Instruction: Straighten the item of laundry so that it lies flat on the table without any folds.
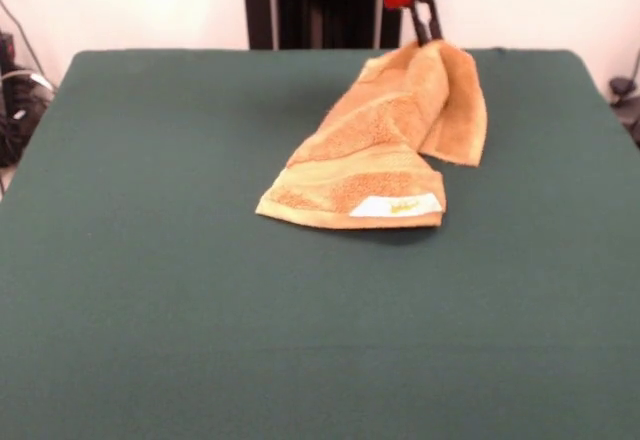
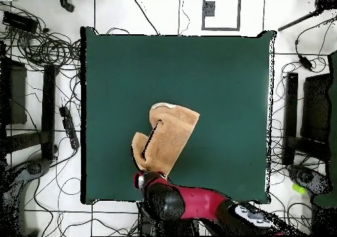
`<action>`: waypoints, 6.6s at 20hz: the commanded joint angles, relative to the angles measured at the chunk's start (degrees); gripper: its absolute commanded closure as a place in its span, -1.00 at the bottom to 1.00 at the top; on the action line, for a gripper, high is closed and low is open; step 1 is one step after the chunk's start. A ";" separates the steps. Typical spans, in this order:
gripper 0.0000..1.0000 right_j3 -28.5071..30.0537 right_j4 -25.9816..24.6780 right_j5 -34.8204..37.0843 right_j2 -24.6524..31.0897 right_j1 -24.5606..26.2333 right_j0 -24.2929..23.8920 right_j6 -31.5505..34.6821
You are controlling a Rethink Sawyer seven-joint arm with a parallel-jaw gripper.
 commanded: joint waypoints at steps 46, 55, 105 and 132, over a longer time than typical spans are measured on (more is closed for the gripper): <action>-1.00 -9.03 -29.72 26.99 18.56 16.63 -34.89 -7.74; -1.00 -11.03 -24.09 34.99 20.25 17.91 -36.48 -8.96; -1.00 -41.45 -40.42 49.90 23.78 24.04 -28.13 -26.70; -1.00 -36.70 -17.36 40.93 22.43 23.14 -16.63 12.21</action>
